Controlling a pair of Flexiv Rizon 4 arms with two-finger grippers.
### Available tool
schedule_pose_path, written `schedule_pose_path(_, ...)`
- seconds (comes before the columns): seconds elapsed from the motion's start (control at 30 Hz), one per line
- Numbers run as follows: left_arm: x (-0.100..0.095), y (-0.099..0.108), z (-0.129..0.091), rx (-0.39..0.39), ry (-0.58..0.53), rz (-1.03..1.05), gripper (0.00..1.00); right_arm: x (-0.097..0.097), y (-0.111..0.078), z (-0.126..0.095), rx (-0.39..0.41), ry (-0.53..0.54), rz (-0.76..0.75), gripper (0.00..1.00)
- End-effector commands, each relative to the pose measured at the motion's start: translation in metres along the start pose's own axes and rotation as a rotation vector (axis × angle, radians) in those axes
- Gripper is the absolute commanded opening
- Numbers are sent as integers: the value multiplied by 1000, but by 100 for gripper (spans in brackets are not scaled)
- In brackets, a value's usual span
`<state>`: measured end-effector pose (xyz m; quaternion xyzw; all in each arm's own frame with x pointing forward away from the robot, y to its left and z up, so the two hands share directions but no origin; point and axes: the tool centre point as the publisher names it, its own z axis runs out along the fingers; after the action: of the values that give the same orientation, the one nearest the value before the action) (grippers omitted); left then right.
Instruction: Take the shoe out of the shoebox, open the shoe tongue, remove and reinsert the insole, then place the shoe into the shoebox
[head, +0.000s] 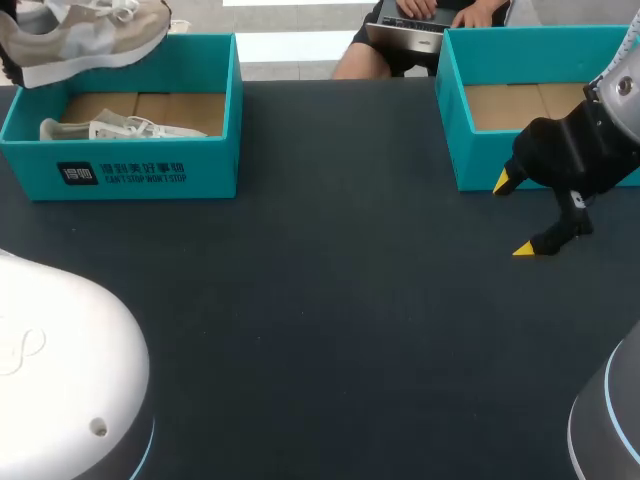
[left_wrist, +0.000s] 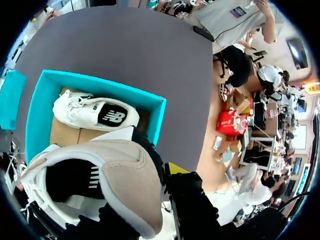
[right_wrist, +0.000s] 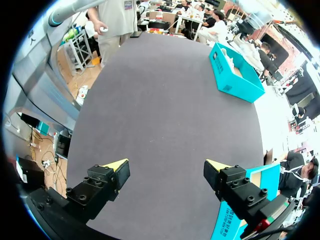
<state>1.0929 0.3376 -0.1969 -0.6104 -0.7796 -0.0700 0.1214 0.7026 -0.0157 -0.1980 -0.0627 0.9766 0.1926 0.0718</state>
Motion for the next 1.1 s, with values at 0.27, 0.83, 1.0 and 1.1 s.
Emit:
schedule_pose_path(0.27,0,-8,-1,-189,187,630,0,-1,0,1,1,1,0,100)
schedule_pose_path(0.83,-29,0,1,-231,83,525,0,-1,0,1,1,1,0,100)
schedule_pose_path(1.0,-33,15,-2,-228,57,505,0,-1,0,1,1,1,0,100)
schedule_pose_path(1.1,-39,29,0,-238,47,495,0,-1,0,1,1,1,0,100)
